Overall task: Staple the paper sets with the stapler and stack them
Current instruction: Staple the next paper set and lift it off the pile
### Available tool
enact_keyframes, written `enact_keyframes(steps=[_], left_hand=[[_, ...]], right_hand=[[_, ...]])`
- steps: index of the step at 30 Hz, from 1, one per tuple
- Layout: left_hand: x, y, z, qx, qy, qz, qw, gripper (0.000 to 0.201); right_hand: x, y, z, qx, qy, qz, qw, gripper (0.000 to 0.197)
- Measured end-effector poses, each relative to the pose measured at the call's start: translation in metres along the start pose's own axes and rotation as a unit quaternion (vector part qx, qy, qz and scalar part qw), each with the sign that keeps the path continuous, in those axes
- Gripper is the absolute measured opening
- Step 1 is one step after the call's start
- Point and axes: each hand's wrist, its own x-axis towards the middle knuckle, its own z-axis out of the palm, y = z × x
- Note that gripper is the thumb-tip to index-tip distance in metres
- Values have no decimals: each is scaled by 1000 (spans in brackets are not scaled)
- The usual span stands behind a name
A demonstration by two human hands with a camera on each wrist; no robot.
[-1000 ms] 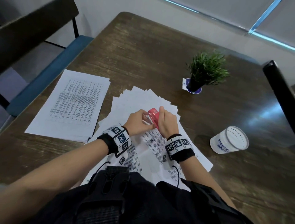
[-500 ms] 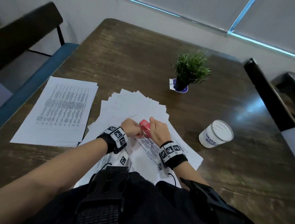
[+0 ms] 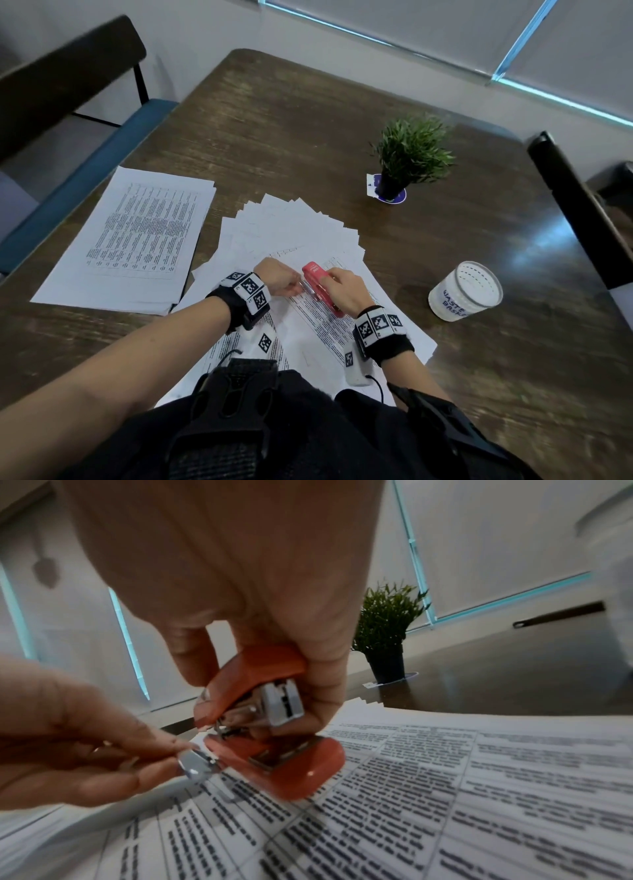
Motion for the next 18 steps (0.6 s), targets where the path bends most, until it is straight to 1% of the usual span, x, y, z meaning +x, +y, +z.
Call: enact_keyframes(steps=[2, 4, 6, 8, 10, 13, 16, 17, 18], left_hand=[[-3, -1, -1, -38, 8, -18, 999, 12], [-7, -2, -1, -34, 23, -16, 999, 16], [-6, -4, 4, -22, 17, 0, 1000, 17], [-8, -4, 9, -23, 12, 21, 999, 14], [-9, -3, 14, -19, -2, 44, 999, 11], [-11, 0, 23, 44, -43, 83, 995, 15], [-17, 7, 37, 121, -69, 127, 982, 8], [-19, 11, 45, 148, -77, 138, 976, 8], [-21, 15, 54, 176, -85, 151, 969, 10]], right_hand=[[-2, 5, -3, -8, -20, 12, 1000, 29], [-5, 11, -6, -23, -27, 20, 999, 32], [-8, 19, -11, -17, -7, 27, 999, 41], [-15, 24, -21, -12, 28, 33, 999, 47], [-25, 35, -36, 0, 55, 48, 997, 48], [-42, 71, -57, -24, 103, 110, 988, 41], [-57, 121, -68, -80, 133, 189, 969, 33], [-62, 135, -70, -99, 132, 216, 962, 35], [-67, 146, -70, -120, 125, 237, 956, 43]])
